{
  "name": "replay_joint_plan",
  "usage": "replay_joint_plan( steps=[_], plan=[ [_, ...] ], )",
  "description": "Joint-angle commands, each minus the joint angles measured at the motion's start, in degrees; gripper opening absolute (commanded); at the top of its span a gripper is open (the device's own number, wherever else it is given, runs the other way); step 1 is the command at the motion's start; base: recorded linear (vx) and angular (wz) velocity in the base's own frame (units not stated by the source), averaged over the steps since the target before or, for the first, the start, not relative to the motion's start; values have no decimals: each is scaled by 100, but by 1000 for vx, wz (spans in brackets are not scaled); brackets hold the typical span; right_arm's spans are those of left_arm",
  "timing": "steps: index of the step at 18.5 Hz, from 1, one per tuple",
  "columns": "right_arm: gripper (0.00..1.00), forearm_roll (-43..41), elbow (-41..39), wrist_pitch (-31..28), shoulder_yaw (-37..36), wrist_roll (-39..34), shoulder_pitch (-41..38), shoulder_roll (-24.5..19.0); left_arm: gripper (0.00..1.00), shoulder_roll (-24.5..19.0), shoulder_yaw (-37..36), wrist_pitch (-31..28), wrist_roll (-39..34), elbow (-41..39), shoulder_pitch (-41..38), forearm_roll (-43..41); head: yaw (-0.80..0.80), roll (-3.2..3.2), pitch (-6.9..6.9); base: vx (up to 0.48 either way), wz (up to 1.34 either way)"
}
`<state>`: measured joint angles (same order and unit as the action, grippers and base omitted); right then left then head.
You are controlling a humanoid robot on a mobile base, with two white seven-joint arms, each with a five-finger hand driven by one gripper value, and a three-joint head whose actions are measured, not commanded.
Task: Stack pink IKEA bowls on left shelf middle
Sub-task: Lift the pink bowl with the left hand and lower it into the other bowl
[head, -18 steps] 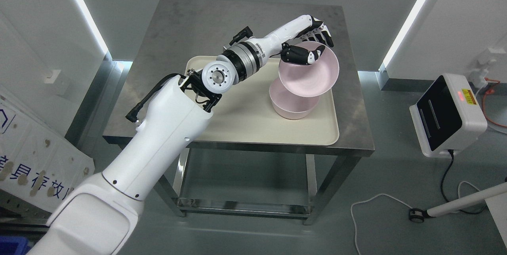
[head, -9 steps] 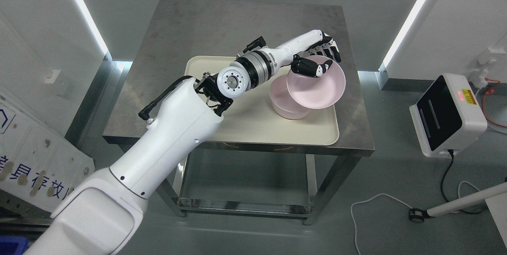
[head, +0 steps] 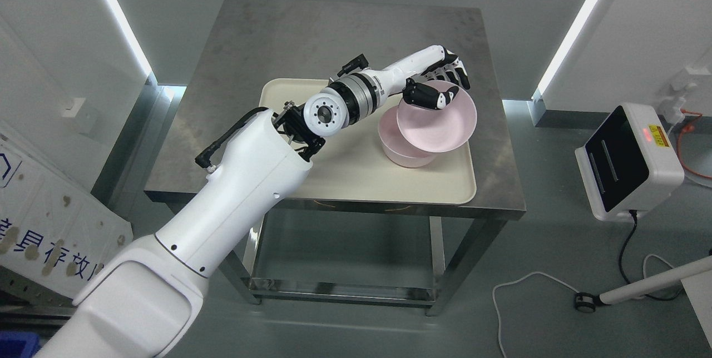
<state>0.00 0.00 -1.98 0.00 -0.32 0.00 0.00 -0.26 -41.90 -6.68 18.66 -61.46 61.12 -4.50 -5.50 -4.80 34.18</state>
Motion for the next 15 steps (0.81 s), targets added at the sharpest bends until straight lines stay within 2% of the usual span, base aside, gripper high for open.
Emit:
replay_joint_plan(
  steps=[1,15],
  plan=[
    [100,0,-193,5,-70,-3,-167,100,4,-74,190,18,33,266,-3,-16,0,0,0,0,0],
    [100,0,-193,5,-70,-3,-167,100,9,-74,463,53,50,362,-214,-68,0,0,0,0,0]
  ],
)
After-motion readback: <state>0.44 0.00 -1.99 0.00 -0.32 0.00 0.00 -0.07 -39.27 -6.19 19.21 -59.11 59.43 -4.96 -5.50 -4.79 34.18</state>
